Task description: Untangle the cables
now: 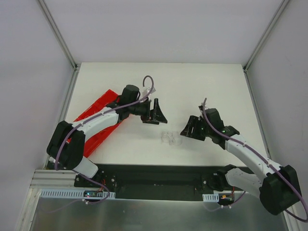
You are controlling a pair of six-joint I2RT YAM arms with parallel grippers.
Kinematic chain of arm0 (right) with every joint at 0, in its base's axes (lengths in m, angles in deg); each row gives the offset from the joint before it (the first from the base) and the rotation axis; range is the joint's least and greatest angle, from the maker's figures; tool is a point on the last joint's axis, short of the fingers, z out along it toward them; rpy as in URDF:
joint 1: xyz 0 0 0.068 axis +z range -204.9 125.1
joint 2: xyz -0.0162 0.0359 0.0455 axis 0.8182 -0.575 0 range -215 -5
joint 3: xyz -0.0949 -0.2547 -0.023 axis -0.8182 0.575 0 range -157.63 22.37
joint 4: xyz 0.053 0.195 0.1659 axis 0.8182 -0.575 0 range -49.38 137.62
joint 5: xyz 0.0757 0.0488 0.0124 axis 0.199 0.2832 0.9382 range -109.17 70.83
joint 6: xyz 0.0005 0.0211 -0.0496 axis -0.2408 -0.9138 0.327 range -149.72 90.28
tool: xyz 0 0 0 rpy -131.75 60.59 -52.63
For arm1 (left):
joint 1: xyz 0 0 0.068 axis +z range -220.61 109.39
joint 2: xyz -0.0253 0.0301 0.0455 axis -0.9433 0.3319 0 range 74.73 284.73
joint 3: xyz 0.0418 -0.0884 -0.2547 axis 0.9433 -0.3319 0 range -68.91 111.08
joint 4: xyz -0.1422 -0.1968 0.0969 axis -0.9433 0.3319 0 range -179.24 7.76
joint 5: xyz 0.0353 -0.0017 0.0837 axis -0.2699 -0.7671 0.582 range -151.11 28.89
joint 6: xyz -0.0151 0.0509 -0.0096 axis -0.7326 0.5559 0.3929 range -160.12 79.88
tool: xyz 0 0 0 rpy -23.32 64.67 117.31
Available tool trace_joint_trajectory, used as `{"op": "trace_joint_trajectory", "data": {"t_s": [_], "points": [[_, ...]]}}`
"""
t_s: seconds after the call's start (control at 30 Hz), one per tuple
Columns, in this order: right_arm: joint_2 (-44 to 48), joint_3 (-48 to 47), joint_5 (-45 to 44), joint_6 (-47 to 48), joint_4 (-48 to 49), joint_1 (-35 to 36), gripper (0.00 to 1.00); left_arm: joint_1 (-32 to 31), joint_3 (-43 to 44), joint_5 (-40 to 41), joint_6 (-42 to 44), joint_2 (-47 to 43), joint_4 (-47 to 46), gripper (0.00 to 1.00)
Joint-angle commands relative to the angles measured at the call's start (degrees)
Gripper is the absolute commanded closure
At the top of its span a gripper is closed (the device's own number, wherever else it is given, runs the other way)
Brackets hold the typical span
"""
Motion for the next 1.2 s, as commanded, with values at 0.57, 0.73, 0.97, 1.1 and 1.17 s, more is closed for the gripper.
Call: {"op": "trace_joint_trajectory", "data": {"t_s": [0.57, 0.73, 0.97, 1.1, 1.17], "points": [[-18.0, 3.2, 5.2, 3.5, 14.8, -1.6, 0.58, -11.8, -8.2, 12.8, -10.7, 13.2, -12.5, 0.50], [-21.1, -1.2, 6.3, 5.3, 9.2, -1.6, 0.59, -12.2, -8.9, 14.7, -9.5, 12.7, -11.4, 0.51], [-24.6, -5.7, 8.8, 7.8, 4.1, -1.7, 0.78, -14.6, -10.0, 24.6, -2.5, 4.5, -1.1, 0.35], [-25.2, -6.1, 9.5, 8.0, 3.9, -1.6, 0.86, -14.4, -8.4, 25.9, -3.3, 3.7, 1.0, 0.34], [-25.3, -6.3, 9.5, 8.0, 3.3, -1.6, 0.88, -14.5, -7.0, 25.8, -4.2, 4.2, 1.5, 0.35]]}}
